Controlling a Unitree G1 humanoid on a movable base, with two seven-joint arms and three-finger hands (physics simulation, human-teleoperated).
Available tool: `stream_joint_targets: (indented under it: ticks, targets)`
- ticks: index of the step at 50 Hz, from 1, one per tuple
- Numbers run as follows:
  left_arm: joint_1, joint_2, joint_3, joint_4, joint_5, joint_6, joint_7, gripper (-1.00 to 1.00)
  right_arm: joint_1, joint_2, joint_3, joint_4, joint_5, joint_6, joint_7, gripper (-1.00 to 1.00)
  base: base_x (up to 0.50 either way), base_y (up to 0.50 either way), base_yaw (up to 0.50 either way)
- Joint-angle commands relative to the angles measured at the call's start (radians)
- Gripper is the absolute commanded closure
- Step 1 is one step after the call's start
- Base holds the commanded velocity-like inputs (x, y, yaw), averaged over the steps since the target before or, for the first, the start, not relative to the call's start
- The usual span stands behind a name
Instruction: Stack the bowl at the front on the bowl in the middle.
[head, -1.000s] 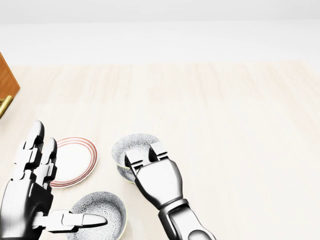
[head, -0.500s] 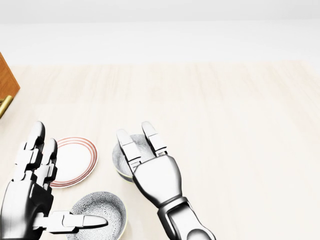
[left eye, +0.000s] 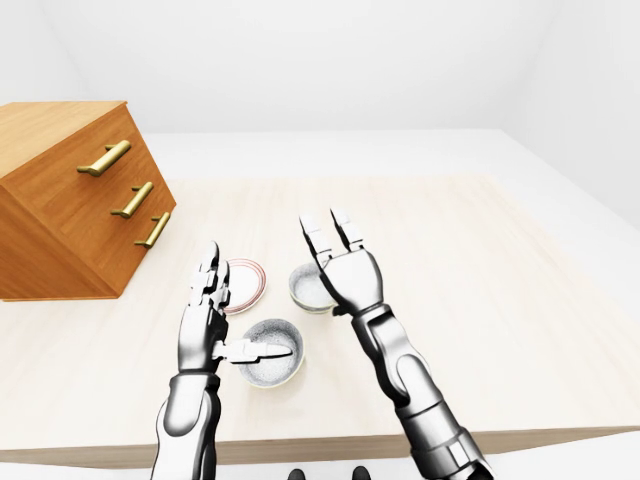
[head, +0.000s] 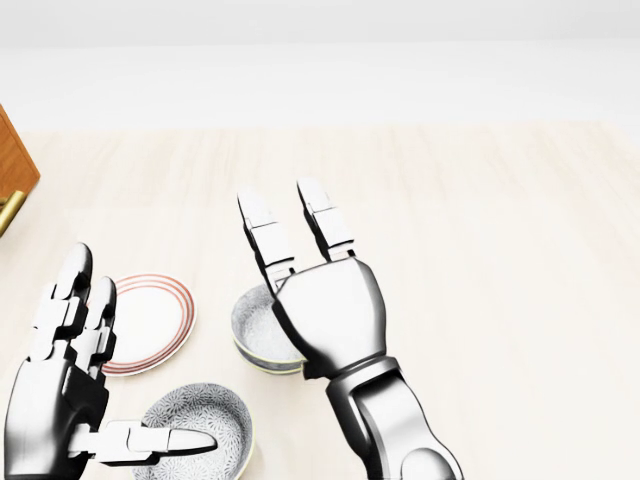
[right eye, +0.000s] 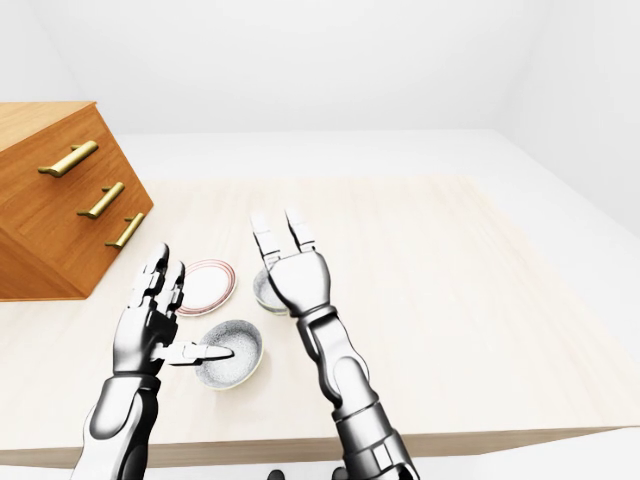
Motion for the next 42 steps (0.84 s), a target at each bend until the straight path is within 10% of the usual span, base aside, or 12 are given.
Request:
stream_joint_targets:
  ticks: [1, 17, 21, 31, 34, 38, 42]
  targets:
    - [-0.002, 0.000, -0.002, 0.003, 0.002, 0.001, 0.002, -1.00, -0.017, -0.004, -0.032, -0.190, 0.052, 0.011, 0.118, -1.00, 0.00, 0.00, 0.00]
    - [-0.004, 0.001, -0.001, 0.002, -0.002, 0.005, 0.003, -1.00, 0.007, -0.003, -0.072, -0.352, 0.183, 0.050, 0.232, -1.00, 0.00, 0.00, 0.00]
    - [-0.006, 0.001, 0.006, -0.005, -0.012, 0.016, 0.002, -1.00, 0.087, 0.021, -0.085, -0.561, 0.427, 0.172, 0.408, -1.00, 0.00, 0.00, 0.00]
    - [0.006, -0.003, 0.001, -0.034, -0.014, 0.029, 0.008, -1.00, 0.361, -0.022, -0.342, -1.158, 1.285, 0.172, 0.603, -1.00, 0.00, 0.00, 0.00]
    - [0.009, -0.003, 0.008, -0.040, -0.021, 0.030, 0.006, -1.00, 0.475, -0.127, -0.461, -1.163, 1.653, 0.172, 0.492, -1.00, 0.00, 0.00, 0.00]
    - [0.014, -0.003, 0.020, -0.048, -0.033, 0.032, 0.000, -1.00, 0.597, -0.462, -0.568, -1.163, 2.135, 0.172, 0.172, -1.00, 0.00, 0.00, 0.00]
    - [0.018, -0.005, 0.028, -0.055, -0.036, 0.033, -0.003, -1.00, 0.681, -0.462, -0.703, -1.163, 2.317, 0.172, 0.178, -1.00, 0.00, 0.00, 0.00]
